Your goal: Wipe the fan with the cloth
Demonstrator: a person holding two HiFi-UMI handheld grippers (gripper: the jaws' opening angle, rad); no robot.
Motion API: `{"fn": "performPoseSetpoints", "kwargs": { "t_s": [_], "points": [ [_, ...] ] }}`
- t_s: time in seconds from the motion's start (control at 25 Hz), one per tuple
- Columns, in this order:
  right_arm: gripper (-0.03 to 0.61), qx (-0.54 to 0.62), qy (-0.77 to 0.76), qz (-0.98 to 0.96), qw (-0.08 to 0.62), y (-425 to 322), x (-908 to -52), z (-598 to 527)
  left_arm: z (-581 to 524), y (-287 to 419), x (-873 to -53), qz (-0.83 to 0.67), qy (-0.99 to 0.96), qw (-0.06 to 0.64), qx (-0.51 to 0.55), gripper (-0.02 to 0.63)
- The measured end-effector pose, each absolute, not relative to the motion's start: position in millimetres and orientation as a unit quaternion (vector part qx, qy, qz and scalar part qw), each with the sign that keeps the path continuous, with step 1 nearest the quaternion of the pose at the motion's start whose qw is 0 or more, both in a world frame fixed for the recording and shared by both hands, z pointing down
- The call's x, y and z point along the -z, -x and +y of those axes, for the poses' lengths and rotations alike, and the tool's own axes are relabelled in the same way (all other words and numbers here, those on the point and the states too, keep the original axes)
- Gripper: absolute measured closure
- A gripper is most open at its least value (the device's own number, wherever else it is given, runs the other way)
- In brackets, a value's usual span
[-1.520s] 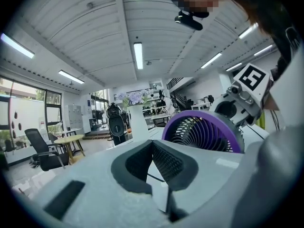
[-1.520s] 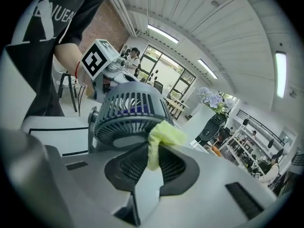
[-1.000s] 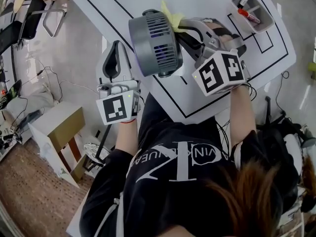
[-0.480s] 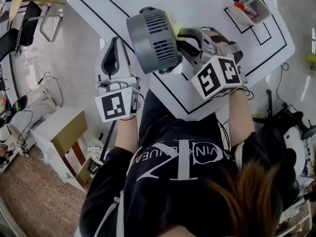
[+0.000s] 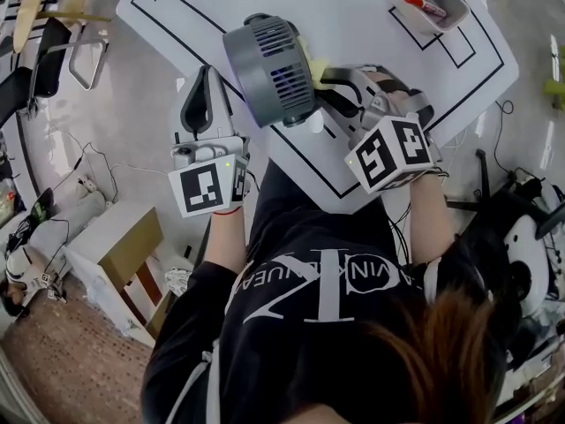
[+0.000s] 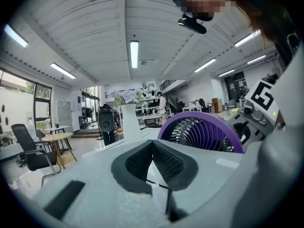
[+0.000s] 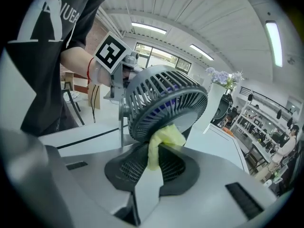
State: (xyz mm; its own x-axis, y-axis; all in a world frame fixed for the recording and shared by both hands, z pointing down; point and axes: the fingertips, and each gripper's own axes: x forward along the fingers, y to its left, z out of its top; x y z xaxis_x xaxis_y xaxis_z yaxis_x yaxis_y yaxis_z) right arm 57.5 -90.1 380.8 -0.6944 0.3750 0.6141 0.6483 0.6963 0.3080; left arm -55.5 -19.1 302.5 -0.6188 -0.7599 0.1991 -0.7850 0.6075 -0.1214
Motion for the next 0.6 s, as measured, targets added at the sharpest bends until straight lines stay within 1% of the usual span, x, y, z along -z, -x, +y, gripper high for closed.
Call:
{"fn": "performPoseSetpoints", "kwargs": {
  "t_s": [0.32,0.6],
  "points": [
    [0.52,0.28,0.267,-0.892,0.233,-64,-348,-96,-30,52,-308,-0.886,-0.448,0.071,-0.099,0.603],
    [0.52,0.288,0.246,-0.904,0.197,-48,-327,-107,-36,55,-306,-0.882,-0.455,0.072,-0.101,0.603]
  ]
}}
